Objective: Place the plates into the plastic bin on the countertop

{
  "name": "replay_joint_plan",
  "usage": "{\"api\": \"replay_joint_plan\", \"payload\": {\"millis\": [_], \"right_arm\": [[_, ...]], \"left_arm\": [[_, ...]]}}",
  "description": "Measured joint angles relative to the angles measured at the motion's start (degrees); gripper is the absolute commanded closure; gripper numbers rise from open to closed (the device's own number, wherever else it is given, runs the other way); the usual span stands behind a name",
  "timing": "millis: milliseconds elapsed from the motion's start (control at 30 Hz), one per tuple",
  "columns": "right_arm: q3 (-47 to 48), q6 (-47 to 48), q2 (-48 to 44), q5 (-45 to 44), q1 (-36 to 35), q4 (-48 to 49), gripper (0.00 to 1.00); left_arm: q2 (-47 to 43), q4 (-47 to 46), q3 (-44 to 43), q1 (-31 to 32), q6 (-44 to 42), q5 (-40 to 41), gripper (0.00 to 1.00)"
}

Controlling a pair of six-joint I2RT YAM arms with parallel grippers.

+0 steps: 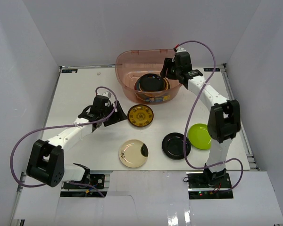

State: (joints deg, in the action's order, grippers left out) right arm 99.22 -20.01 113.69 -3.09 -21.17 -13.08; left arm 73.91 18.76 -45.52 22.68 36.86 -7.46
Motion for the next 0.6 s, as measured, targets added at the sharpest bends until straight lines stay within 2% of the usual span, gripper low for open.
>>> {"api": "replay_joint_plan", "payload": {"millis": [67, 133, 167, 233, 267, 333, 433, 467, 567, 600], "right_arm": [[-5.25, 0.94, -5.81, -0.26, 0.00, 0.79, 0.47], [-13.92, 1.33, -15.69, -0.72, 0.13, 1.16, 0.56], [-19.50, 1.25, -21.22, -0.68, 0.20, 3.06, 0.67], [-31.45, 0.68, -33.99, -0.15, 0.98, 4.52, 0.79], [-39.04, -0.28, -41.31, 0.26, 1.95, 6.34, 0.84], [-50.80, -2.21, -52.52, 0.52, 4.94, 6.86, 0.85], [-65.68, -5.49, -65.40, 0.76, 11.10, 3.45, 0.63], [-69.11, -6.56, -69.11, 0.46, 13.57, 0.66, 0.45], [-73.70, -8.41, -78.34, -1.57, 20.74, -7.69, 0.24], [-73.94, -8.94, -80.21, -2.16, 22.38, -9.40, 0.22]], "left_arm": [[2.03, -2.45, 0.11, 0.00, 0.72, -0.26, 0.18], [4.26, -6.34, 0.15, -0.02, 1.57, -0.70, 0.21], [5.55, -8.39, 0.17, -0.02, 2.03, -0.92, 0.22], [8.31, -11.89, 0.17, -0.02, 2.95, -1.49, 0.24], [9.99, -13.66, 0.17, -0.02, 3.32, -1.90, 0.27], [13.81, -16.70, 0.17, -0.02, 4.24, -2.67, 0.30], [18.45, -19.54, 0.20, -0.02, 5.38, -3.48, 0.38], [19.69, -20.41, 0.20, -0.02, 5.84, -3.58, 0.41], [21.88, -22.62, 0.28, -0.02, 6.91, -3.93, 0.46], [22.18, -23.32, 0.28, 0.00, 7.26, -3.96, 0.48]]}}
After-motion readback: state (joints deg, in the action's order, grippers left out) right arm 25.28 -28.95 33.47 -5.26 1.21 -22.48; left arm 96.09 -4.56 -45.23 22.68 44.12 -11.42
